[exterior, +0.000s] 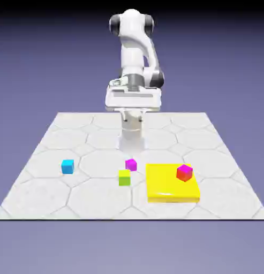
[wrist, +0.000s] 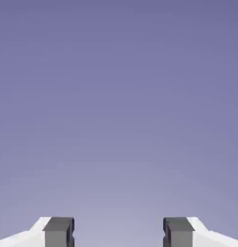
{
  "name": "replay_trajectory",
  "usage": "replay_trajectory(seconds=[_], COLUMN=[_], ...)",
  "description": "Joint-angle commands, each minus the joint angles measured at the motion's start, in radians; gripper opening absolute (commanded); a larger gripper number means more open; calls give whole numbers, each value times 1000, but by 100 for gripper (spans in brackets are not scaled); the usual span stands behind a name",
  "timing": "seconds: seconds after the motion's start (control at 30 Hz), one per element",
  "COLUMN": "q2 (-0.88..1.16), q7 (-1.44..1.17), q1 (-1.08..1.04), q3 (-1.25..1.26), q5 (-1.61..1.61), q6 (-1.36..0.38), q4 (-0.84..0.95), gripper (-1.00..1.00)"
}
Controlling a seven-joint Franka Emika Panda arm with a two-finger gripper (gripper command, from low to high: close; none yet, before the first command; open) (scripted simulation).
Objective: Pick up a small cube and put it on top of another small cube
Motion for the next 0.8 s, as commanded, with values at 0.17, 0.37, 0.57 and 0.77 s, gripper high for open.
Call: replay_trajectory(seconds=[0.17, 0.37, 0.57, 0.77], q2=[178, 356, 535, 712], q7=[64, 128, 192, 256], q1=[-10, -21, -31, -41], q3=[-217, -435, -652, -870], q5=[107, 214, 321, 428], q6=[-113, -226, -338, -451], q4=[40, 80, 121, 161], gripper=[0, 0, 0, 0])
